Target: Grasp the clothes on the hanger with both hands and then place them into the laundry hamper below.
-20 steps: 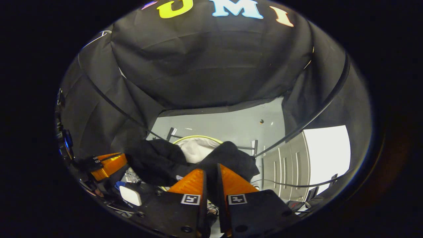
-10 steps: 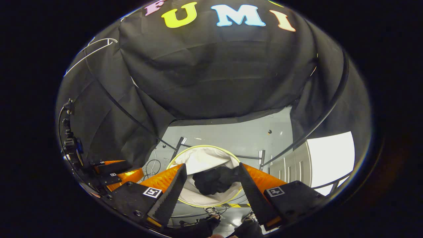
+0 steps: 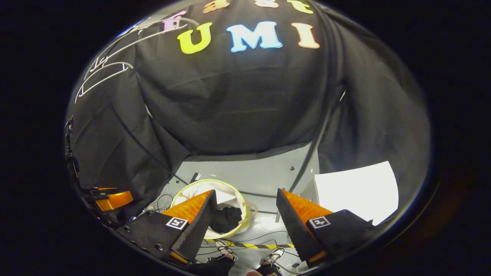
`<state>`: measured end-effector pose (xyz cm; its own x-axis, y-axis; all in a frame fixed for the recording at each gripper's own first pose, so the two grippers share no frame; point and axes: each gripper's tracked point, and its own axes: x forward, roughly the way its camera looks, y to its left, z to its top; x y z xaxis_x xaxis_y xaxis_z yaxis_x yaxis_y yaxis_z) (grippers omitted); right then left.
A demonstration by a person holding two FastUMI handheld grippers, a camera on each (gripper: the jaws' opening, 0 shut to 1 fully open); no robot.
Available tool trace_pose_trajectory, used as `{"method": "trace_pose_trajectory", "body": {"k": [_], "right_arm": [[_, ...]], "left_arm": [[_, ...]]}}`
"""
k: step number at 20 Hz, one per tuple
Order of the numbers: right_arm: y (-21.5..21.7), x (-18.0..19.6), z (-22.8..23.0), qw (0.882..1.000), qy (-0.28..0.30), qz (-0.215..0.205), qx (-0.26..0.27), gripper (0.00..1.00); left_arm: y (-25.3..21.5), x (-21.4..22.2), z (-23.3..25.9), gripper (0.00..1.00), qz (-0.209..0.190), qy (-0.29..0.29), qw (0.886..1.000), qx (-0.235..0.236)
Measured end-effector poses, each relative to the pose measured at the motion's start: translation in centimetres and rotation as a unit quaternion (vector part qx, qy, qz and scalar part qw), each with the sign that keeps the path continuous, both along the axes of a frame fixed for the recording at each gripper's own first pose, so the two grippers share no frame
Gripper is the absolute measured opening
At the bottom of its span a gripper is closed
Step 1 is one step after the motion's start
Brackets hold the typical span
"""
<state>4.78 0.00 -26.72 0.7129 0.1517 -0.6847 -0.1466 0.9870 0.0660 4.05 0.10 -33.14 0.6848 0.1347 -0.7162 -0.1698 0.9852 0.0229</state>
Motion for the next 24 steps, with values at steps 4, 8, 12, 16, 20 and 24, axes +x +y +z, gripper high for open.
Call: {"method": "trace_pose_trajectory", "body": {"k": [4,8,12,16,20,24], "right_arm": [[-4.6,2.0,4.4,0.997,-0.081,-0.011,-0.013,0.98],[-6.1,2.8,10.3,0.986,-0.168,0.009,-0.010,0.98],[-5.8,3.6,17.4,0.968,-0.252,0.003,0.012,0.98],[-4.7,3.8,23.9,0.943,-0.331,-0.014,0.022,0.98],[-4.5,1.6,28.5,0.925,-0.378,-0.037,0.017,0.98],[-3.4,-1.4,29.7,0.918,-0.393,-0.051,0.011,0.98]], "left_arm": [[-3.8,0.4,8.9,0.96,0.020,-0.089,0.995,0.039],[-7.1,0.5,16.0,0.96,0.024,-0.174,0.983,0.052],[-9.5,0.7,26.2,0.95,0.010,-0.298,0.951,0.079],[-11.4,-0.7,35.9,0.95,-0.016,-0.396,0.912,0.101],[-12.0,-2.0,41.5,0.95,-0.038,-0.437,0.897,0.054],[-10.7,-3.6,43.4,0.95,-0.052,-0.454,0.889,0.011]]}}
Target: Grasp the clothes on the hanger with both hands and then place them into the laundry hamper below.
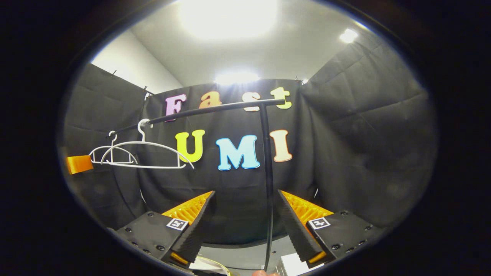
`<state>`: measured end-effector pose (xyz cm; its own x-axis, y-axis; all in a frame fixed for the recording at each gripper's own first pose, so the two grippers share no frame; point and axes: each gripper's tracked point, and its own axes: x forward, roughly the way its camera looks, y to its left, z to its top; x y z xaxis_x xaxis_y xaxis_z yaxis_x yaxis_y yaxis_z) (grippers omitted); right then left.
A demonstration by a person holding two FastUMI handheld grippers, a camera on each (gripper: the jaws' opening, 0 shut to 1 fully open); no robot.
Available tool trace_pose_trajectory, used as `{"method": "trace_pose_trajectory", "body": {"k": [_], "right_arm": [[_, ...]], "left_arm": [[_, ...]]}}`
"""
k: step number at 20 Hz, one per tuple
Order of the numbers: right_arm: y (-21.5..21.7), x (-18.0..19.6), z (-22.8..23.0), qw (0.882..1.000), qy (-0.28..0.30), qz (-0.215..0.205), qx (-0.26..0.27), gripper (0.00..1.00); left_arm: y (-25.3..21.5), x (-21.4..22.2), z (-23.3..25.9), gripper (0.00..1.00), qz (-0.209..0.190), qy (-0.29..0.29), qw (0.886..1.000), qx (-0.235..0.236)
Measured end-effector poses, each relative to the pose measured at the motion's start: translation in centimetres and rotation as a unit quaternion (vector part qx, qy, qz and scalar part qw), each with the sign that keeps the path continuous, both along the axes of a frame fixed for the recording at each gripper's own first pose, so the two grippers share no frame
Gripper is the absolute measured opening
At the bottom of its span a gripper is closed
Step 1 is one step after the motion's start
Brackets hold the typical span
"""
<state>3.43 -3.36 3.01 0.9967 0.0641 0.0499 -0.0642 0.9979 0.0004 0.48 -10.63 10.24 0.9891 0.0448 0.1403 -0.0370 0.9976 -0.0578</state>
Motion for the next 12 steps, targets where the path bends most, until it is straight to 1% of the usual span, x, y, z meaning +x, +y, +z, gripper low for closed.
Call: {"method": "trace_pose_trajectory", "body": {"k": [1,2,3,6,9,12], "right_arm": [[0.1,-0.6,-0.4,1.000,0.005,-0.003,0.001,0.93],[-0.1,-1.2,-0.8,1.000,0.005,-0.011,0.004,0.93],[-0.5,-1.5,-1.1,1.000,0.003,-0.022,0.003,0.98],[-1.3,-2.4,-2.7,0.998,0.008,-0.062,-0.004,0.98],[-0.6,-2.9,-3.0,0.997,0.009,-0.072,-0.004,0.98],[0.3,-3.4,-3.1,0.998,0.002,-0.068,-0.013,0.98]], "left_arm": [[0.8,-0.3,-0.1,0.95,0.001,0.002,1.000,0.000],[1.6,-0.4,-0.5,0.95,0.003,0.006,1.000,0.001],[2.3,-0.5,-1.1,0.94,0.005,0.012,1.000,0.002],[4.4,0.2,-3.5,0.94,0.010,0.026,1.000,0.000],[5.7,1.1,-5.6,0.95,0.007,0.043,0.999,-0.011],[6.7,1.7,-6.4,0.95,0.005,0.045,0.999,-0.016]]}}
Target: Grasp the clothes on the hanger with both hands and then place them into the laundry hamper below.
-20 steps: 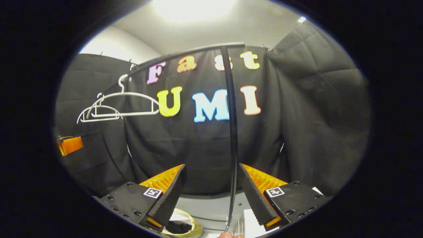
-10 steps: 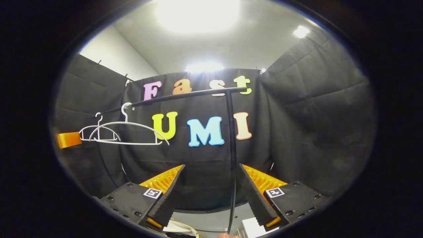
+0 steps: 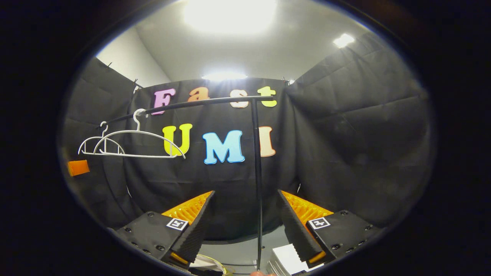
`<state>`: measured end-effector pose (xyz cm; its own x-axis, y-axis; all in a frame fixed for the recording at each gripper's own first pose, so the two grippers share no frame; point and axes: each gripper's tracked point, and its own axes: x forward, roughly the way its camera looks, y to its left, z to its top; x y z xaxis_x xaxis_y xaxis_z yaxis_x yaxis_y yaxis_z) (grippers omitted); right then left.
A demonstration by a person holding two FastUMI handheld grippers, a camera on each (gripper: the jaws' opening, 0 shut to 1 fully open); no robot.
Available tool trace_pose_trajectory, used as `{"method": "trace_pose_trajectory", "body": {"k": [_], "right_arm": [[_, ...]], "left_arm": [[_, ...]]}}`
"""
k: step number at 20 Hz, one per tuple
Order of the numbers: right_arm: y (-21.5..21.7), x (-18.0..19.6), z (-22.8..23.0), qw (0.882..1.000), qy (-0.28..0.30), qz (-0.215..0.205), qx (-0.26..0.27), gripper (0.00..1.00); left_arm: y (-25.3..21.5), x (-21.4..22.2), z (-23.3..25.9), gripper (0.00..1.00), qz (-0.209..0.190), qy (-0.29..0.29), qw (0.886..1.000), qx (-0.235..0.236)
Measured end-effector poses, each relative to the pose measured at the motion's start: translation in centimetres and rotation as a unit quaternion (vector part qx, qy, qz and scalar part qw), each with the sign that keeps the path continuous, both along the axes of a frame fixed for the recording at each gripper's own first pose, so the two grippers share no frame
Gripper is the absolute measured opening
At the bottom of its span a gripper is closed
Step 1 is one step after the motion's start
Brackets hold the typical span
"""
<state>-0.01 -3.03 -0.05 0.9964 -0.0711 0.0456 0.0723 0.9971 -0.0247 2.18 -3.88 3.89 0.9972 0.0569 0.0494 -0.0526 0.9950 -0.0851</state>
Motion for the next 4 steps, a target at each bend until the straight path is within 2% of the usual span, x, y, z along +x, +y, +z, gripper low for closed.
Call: {"method": "trace_pose_trajectory", "body": {"k": [4], "right_arm": [[0.63,-0.76,0.06,1.000,-0.009,-0.005,-0.003,0.98]], "left_arm": [[0.41,-0.33,-0.35,0.95,-0.004,-0.001,1.000,0.005]]}}
